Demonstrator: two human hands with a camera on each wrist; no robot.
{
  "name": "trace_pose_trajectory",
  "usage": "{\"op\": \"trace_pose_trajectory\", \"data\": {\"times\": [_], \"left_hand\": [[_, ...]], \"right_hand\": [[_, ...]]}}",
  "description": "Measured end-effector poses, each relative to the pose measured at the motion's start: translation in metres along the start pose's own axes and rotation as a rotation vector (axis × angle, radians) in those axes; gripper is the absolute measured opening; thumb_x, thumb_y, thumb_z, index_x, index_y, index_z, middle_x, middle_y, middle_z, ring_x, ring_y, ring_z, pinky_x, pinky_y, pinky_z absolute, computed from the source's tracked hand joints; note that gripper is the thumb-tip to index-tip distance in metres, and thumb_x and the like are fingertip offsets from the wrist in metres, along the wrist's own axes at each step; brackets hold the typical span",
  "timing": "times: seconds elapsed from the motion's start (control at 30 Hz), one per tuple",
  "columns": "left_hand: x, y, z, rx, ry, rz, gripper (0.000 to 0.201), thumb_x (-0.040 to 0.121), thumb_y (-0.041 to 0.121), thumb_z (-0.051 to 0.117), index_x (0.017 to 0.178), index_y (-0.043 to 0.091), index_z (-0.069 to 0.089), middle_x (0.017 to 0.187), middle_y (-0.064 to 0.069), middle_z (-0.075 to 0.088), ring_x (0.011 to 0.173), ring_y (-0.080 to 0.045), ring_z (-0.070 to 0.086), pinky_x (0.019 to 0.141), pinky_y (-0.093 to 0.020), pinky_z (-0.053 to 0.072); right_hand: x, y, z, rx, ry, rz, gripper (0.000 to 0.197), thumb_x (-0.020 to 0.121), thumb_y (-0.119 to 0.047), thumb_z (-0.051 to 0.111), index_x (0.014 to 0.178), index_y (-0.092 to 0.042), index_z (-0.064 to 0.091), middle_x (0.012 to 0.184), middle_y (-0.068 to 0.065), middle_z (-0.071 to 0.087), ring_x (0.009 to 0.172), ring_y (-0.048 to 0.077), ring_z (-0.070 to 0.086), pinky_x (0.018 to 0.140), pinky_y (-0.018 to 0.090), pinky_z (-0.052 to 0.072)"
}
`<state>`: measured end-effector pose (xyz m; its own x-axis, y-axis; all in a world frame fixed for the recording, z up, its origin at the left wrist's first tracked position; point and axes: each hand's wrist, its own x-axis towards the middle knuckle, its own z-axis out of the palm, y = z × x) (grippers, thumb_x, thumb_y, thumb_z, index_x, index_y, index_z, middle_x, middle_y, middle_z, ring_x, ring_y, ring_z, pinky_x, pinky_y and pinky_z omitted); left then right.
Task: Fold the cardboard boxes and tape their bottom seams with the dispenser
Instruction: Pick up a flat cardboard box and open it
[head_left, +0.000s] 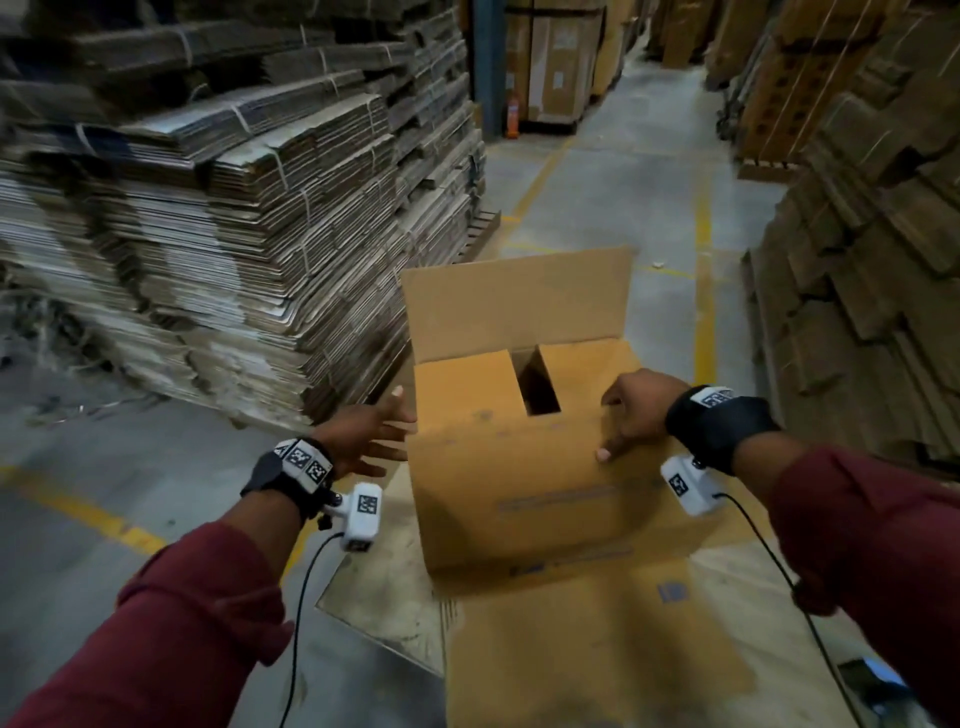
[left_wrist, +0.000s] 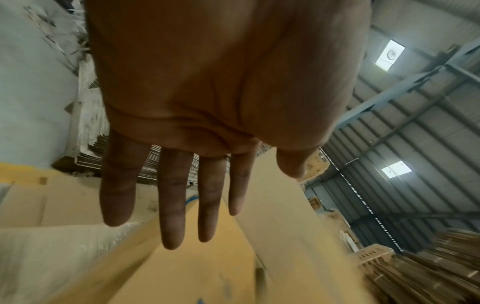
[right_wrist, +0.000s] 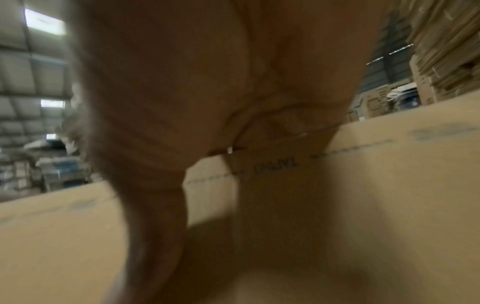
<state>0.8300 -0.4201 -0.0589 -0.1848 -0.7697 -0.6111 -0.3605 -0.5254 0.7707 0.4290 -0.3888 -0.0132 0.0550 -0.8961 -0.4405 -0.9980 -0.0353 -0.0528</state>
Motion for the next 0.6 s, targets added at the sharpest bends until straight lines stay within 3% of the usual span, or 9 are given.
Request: {"op": "trace_pose_trajectory", "data": {"times": [0.07,0.13,0.23,0.33,0.4,0.5,0.53,0.6], "left_hand": [[-0.003,0.001,0.012,-0.011,0.011,0.026,0.062,0.096,0.074,0.045,0.12,0.023,0.071,0.119,-0.005,0.074,0.11,-0.03,0.068,0.095,-0.048,0.049],[-0.002,0.001,0.025,0.038,0.013,0.05,0.049,0.095,0.068,0.056,0.121,0.028,0.069,0.127,-0.004,0.069,0.113,-0.028,0.065,0.096,-0.047,0.051],[0.006,-0.01,0.046,0.229,0.082,0.121,0.055,0.087,0.057,0.075,0.128,0.022,0.069,0.127,-0.007,0.068,0.117,-0.031,0.063,0.09,-0.045,0.055],[0.016,-0.037,0.06,0.495,0.159,0.147,0.075,0.079,0.046,0.087,0.139,0.008,0.062,0.136,-0.01,0.065,0.123,-0.028,0.063,0.101,-0.04,0.052],[0.018,-0.06,0.063,0.566,0.221,0.141,0.075,0.073,0.031,0.094,0.137,0.01,0.063,0.128,-0.008,0.068,0.115,-0.024,0.066,0.098,-0.036,0.054],[0.018,-0.092,0.058,0.486,0.291,0.139,0.064,0.068,0.001,0.093,0.126,0.011,0.068,0.096,-0.01,0.071,0.077,-0.026,0.072,0.072,-0.041,0.063],[0.015,-0.093,0.057,0.504,0.288,0.156,0.062,0.068,0.002,0.093,0.124,0.011,0.068,0.095,-0.008,0.07,0.074,-0.025,0.072,0.067,-0.038,0.062],[0.012,-0.08,0.058,0.611,0.284,0.21,0.059,0.07,0.015,0.095,0.123,0.015,0.07,0.102,-0.002,0.072,0.085,-0.02,0.07,0.075,-0.032,0.058]], "right_hand": [[0.012,0.002,0.019,-0.076,0.102,0.026,0.099,0.059,-0.084,0.075,0.14,-0.03,0.055,0.129,0.003,0.065,0.116,0.029,0.061,0.094,0.039,0.052],[0.022,0.001,0.044,-0.122,0.178,0.05,0.095,0.069,-0.083,0.066,0.148,-0.034,0.044,0.137,0.002,0.061,0.124,0.031,0.056,0.099,0.043,0.048],[0.028,0.003,0.086,0.001,0.205,0.094,0.091,0.082,-0.072,0.061,0.157,-0.035,0.024,0.164,0.001,0.028,0.15,0.028,0.025,0.114,0.054,0.031],[0.025,0.006,0.126,0.08,0.096,0.07,0.094,0.086,-0.075,0.053,0.161,-0.038,0.011,0.171,-0.003,0.004,0.157,0.025,0.004,0.12,0.059,0.016],[0.014,0.008,0.145,0.103,0.07,0.057,0.094,0.085,-0.077,0.052,0.161,-0.038,0.012,0.171,-0.003,0.006,0.157,0.025,0.005,0.12,0.06,0.013],[-0.007,0.012,0.165,0.232,0.157,0.073,0.087,0.085,-0.07,0.056,0.159,-0.034,0.026,0.17,0.004,0.013,0.156,0.024,0.012,0.122,0.054,0.017],[-0.013,0.013,0.172,0.254,0.161,0.067,0.081,0.089,-0.065,0.058,0.158,-0.032,0.03,0.17,0.008,0.013,0.156,0.024,0.013,0.123,0.052,0.017],[-0.023,0.013,0.185,0.288,0.163,0.059,0.071,0.096,-0.057,0.057,0.158,-0.031,0.034,0.17,0.01,0.009,0.156,0.024,0.011,0.124,0.051,0.013]]}}
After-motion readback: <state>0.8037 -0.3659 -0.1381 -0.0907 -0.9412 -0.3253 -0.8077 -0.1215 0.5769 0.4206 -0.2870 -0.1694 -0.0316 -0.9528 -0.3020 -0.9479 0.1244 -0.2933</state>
